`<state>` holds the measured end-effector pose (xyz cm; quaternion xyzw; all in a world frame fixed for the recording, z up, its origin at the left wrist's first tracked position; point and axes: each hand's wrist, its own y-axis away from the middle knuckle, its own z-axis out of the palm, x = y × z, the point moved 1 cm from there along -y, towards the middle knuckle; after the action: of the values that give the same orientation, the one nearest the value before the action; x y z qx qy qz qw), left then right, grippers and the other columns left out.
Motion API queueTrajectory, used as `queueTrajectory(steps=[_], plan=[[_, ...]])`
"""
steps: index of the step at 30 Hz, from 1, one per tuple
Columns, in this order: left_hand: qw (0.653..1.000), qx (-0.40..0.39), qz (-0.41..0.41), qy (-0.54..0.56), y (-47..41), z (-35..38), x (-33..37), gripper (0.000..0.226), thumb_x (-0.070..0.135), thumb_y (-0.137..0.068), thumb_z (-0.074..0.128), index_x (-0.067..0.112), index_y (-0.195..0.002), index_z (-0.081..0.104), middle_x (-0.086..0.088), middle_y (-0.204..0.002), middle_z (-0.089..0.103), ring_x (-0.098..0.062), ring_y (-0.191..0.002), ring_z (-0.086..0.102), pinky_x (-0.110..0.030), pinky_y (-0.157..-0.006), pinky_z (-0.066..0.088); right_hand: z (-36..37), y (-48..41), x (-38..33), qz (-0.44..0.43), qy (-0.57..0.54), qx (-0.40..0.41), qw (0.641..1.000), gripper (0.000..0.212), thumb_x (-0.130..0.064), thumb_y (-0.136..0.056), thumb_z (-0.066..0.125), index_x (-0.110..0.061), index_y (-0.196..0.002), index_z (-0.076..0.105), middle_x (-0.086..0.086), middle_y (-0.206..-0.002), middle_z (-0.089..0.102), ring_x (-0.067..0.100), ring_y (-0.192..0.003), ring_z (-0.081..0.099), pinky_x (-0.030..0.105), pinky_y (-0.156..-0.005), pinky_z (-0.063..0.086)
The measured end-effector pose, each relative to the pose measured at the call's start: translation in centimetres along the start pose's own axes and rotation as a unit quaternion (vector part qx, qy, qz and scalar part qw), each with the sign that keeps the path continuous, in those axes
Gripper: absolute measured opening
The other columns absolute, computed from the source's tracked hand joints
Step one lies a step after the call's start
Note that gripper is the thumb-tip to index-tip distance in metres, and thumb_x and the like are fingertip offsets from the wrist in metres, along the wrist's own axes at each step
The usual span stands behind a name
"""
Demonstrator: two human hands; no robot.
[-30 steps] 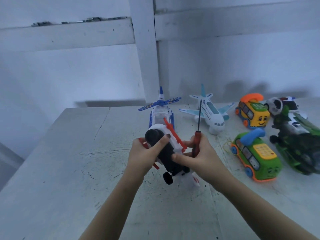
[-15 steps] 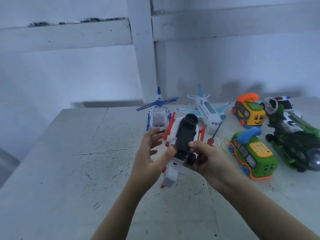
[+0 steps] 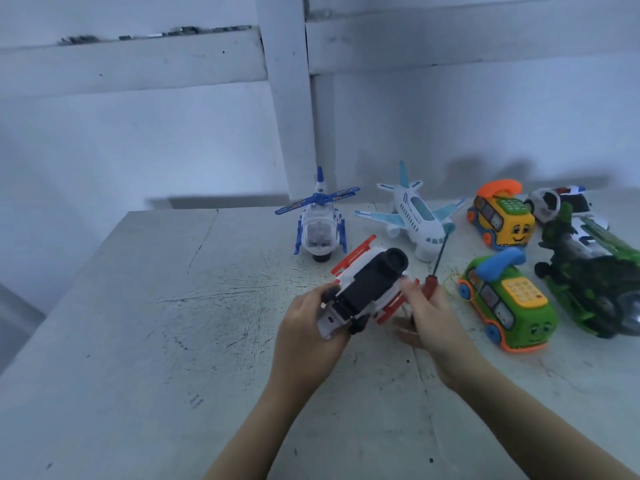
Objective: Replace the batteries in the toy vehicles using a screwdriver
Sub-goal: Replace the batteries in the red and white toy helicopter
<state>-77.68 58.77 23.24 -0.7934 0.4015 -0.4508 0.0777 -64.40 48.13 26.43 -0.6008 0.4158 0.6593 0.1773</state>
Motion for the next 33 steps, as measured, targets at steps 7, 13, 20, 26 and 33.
queueTrajectory(steps=[7,13,20,26,33], plan=[[0.993,0.056,-0.018,0.104,0.0,-0.3,-1.8,0.049,0.045,-0.070,0.076,0.016,-0.110,0.071,0.013,-0.114,0.064,-0.005,-0.106,0.058,-0.011,-0.088,0.044,-3.9,-1.0,-0.6,-0.269,0.266,0.085,0.922,0.020,-0.024,-0.100,0.033,-0.014,-0.093,0.048,0.008,-0.084,0.051,0.021,-0.077,0.048,0.038,-0.065,0.035],[0.987,0.059,-0.027,0.147,0.3,0.3,-2.5,0.050,0.046,-0.071,0.074,0.017,-0.112,0.071,0.005,-0.115,0.066,-0.006,-0.109,0.060,-0.014,-0.089,0.047,-3.9,0.3,-2.5,-0.395,0.208,0.079,0.892,0.020,-0.019,-0.089,0.063,-0.023,-0.107,0.056,-0.006,-0.082,0.062,0.003,-0.075,0.059,0.011,-0.066,0.047],[0.984,0.098,-0.023,0.149,0.5,1.0,-3.0,0.047,0.044,-0.073,0.072,0.018,-0.112,0.068,0.019,-0.114,0.060,0.009,-0.106,0.057,-0.007,-0.087,0.043,-1.7,3.3,-5.9,-0.502,0.007,0.007,0.865,0.030,-0.013,-0.076,0.078,-0.016,-0.101,0.060,0.000,-0.089,0.071,0.012,-0.088,0.071,0.022,-0.080,0.055],[0.982,0.098,-0.004,0.161,0.6,1.1,-3.5,0.046,0.038,-0.075,0.074,0.022,-0.117,0.067,0.016,-0.118,0.061,0.000,-0.108,0.060,-0.019,-0.086,0.050,0.1,3.6,-7.5,-0.543,0.141,-0.020,0.828,0.036,-0.017,-0.087,0.067,-0.023,-0.119,0.052,-0.004,-0.092,0.069,0.004,-0.086,0.068,0.015,-0.078,0.054],[0.983,0.090,0.007,0.159,0.6,1.2,-3.6,0.046,0.035,-0.076,0.073,0.012,-0.116,0.069,0.009,-0.116,0.064,-0.007,-0.108,0.061,-0.016,-0.087,0.047,0.6,3.0,-8.1,-0.566,0.255,-0.034,0.783,0.039,-0.030,-0.087,0.055,-0.018,-0.124,0.054,-0.007,-0.089,0.066,0.009,-0.083,0.066,0.027,-0.077,0.054]])
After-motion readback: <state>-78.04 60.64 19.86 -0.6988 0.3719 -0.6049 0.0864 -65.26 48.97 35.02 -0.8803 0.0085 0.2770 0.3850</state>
